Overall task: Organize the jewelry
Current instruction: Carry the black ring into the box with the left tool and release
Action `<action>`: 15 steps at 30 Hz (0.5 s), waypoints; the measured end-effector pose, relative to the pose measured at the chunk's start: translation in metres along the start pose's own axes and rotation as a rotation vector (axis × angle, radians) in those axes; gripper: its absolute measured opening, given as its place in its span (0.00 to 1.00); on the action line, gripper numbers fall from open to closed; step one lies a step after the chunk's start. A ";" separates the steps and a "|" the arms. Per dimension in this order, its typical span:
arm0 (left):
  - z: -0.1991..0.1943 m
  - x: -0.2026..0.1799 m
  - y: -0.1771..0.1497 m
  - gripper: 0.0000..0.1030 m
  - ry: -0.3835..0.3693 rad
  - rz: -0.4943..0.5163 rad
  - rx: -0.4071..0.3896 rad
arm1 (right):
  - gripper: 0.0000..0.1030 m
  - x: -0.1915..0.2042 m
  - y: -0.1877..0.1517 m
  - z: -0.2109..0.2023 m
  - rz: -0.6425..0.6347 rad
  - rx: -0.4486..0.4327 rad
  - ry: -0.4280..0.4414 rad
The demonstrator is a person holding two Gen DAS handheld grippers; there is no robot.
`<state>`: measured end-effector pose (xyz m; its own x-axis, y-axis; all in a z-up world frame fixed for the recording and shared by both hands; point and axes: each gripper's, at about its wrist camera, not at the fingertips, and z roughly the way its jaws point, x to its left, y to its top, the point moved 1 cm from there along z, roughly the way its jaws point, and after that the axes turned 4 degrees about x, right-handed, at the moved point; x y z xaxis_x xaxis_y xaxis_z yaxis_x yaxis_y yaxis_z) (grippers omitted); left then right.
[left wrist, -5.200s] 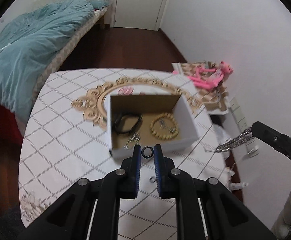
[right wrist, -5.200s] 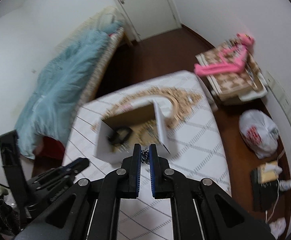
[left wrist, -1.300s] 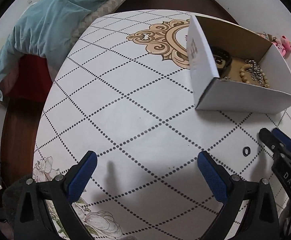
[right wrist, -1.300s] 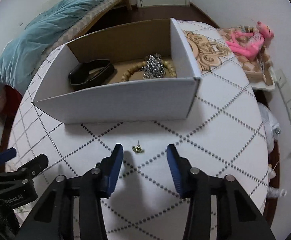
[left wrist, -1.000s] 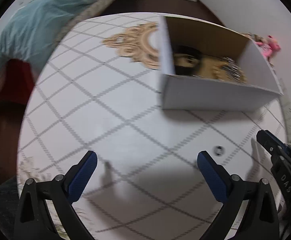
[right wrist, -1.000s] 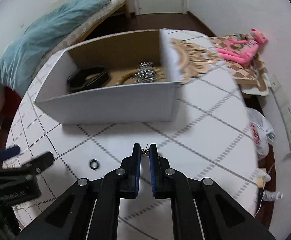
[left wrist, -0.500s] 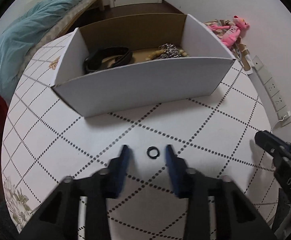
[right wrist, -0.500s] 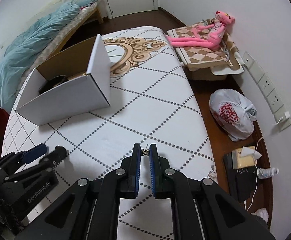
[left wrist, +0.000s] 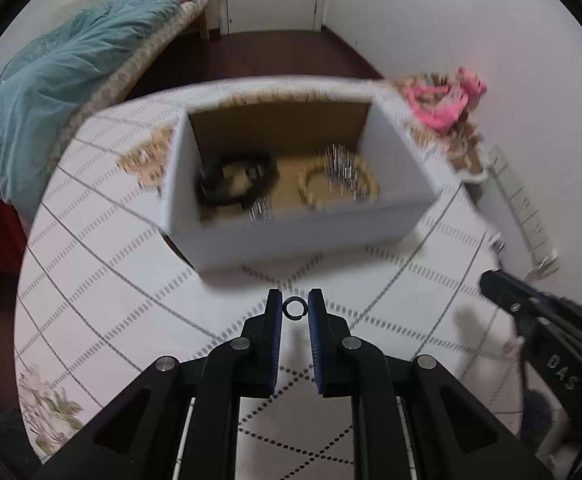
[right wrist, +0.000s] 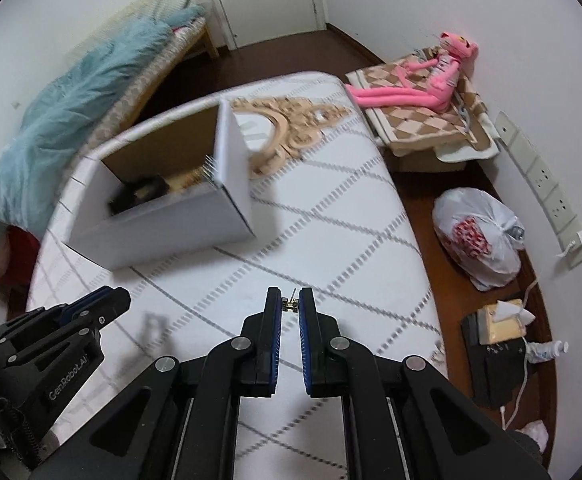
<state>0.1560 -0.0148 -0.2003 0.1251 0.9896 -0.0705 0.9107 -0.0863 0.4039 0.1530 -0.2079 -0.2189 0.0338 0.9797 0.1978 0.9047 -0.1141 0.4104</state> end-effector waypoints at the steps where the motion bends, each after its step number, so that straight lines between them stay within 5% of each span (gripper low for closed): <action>1: -0.006 0.004 0.006 0.10 -0.016 -0.011 -0.009 | 0.09 0.005 0.008 -0.005 -0.002 -0.008 0.026; 9: -0.008 0.038 0.080 0.10 -0.134 -0.053 0.036 | 0.09 0.047 0.086 0.007 -0.022 0.022 0.188; 15: 0.017 0.057 0.114 0.11 -0.150 -0.097 0.114 | 0.09 0.065 0.126 0.056 -0.040 0.171 0.216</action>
<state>0.2739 0.0298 -0.1735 0.0840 0.9665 -0.2424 0.9590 -0.0123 0.2833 0.2927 -0.1496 -0.2044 -0.0776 0.9228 0.3773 0.9628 -0.0288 0.2687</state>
